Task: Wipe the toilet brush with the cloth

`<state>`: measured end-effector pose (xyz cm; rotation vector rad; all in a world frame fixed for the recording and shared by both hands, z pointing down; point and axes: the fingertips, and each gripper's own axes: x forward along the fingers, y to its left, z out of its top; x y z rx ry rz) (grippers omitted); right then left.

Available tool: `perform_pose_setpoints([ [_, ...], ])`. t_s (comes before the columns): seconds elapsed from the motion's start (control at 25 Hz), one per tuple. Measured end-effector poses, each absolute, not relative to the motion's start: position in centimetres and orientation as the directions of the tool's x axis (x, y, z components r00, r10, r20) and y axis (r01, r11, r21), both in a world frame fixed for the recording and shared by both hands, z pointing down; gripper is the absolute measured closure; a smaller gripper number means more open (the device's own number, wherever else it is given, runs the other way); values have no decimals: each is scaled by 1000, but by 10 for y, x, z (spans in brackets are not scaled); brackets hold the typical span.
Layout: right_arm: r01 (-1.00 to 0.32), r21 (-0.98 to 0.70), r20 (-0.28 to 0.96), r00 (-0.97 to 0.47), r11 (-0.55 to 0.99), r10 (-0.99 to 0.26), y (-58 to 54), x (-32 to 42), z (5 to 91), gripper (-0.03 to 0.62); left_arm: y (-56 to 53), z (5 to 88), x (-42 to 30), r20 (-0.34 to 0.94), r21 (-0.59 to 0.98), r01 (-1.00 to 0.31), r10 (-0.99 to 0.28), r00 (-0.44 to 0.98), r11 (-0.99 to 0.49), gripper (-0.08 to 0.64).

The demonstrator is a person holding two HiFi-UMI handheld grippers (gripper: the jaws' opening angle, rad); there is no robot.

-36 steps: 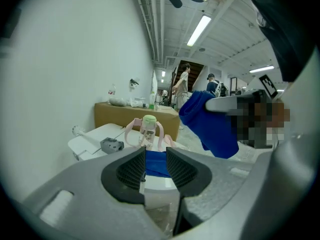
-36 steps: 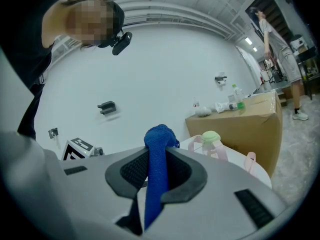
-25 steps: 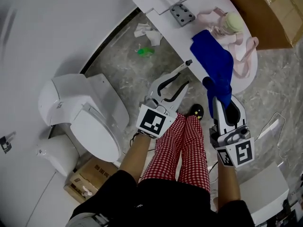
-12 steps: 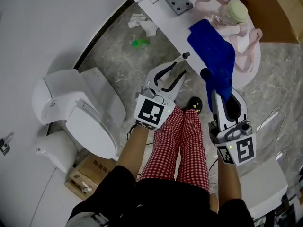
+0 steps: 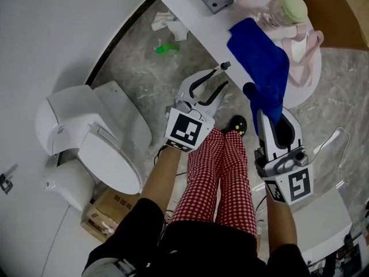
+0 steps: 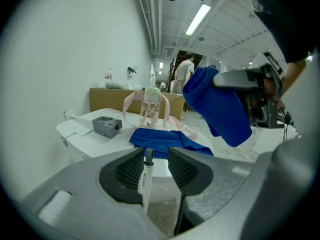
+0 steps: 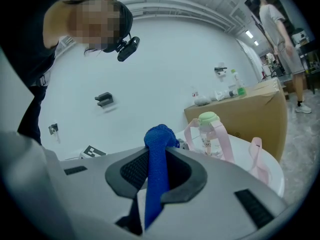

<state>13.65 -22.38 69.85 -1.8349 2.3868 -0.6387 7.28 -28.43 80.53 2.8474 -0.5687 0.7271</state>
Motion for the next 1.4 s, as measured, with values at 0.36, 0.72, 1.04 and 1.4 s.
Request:
perform_pose_setpoints([
  [0.36,-910,-365,200,-285,199,-937,-228,138,705,528,-285,829,80,522,33,-377,-306,796,-926,426],
  [0.72,-908,-369,219,-291,197,-931,-232,140,713,528,-294,857,82,554,44,-395,-307,774,-917,426],
  [1.04,-910,-360,228,-298,204,-927,-229,142,717,528,-300,873,88,547,81,-399,-294,784,-913,426],
  [1.4,-907,-376,236,-290,188,-927,-229,145,721,528,-301,880,94,536,77,-399,-300,789,-914,426],
])
